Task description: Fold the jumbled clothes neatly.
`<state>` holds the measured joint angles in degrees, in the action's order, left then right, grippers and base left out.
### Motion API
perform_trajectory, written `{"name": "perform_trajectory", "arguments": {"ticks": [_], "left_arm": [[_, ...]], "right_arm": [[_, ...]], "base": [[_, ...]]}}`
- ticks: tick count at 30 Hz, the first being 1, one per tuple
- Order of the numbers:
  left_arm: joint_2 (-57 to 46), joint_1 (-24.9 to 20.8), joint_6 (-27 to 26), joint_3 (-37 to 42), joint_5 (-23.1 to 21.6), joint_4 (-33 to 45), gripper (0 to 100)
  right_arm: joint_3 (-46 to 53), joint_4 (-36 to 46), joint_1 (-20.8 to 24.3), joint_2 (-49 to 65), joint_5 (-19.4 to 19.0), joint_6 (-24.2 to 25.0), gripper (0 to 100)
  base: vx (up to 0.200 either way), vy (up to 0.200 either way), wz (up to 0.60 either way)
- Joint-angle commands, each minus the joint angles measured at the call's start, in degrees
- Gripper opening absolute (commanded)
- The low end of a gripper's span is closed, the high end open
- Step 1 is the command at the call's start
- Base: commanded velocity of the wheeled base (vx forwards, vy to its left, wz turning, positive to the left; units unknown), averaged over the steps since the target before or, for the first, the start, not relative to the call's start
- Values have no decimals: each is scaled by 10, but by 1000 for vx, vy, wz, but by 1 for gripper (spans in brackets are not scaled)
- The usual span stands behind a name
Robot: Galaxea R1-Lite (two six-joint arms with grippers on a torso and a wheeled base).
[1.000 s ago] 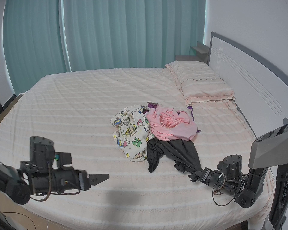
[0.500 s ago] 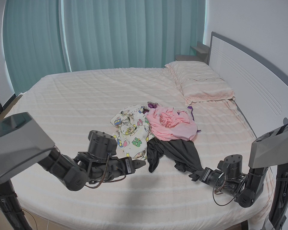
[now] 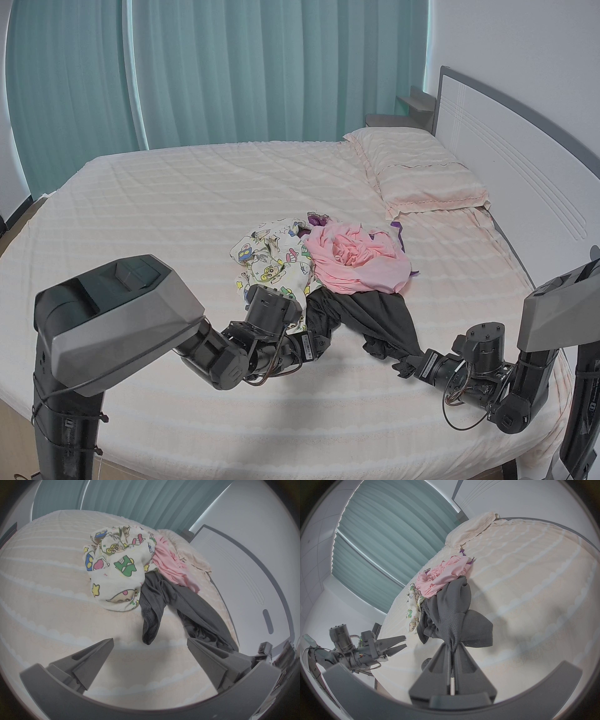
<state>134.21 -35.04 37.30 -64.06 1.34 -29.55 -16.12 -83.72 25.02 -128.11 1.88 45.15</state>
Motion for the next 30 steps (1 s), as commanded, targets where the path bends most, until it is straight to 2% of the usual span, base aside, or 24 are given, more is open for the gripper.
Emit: {"name": "perform_trajectory", "arguments": {"ticks": [1, 9, 22, 23, 30], "left_arm": [[56, -3, 1, -72, 6, 36, 100], [111, -7, 14, -171, 8, 46, 100], [142, -13, 16, -207, 8, 50, 100], [142, -14, 16, -208, 9, 50, 0], [141, -15, 24, -207, 27, 56, 0]], "right_arm": [[2, -13, 0, -2, 1, -1, 0], [3, -16, 0, -4, 1, -4, 0], [4, -16, 0, -4, 1, -4, 0], [4, -16, 0, -4, 1, -4, 0], [4, -17, 0, -9, 0, -4, 0]], "base": [[0, 0, 0], [0, 0, 0], [0, 0, 0], [0, 0, 0], [0, 0, 0]]}}
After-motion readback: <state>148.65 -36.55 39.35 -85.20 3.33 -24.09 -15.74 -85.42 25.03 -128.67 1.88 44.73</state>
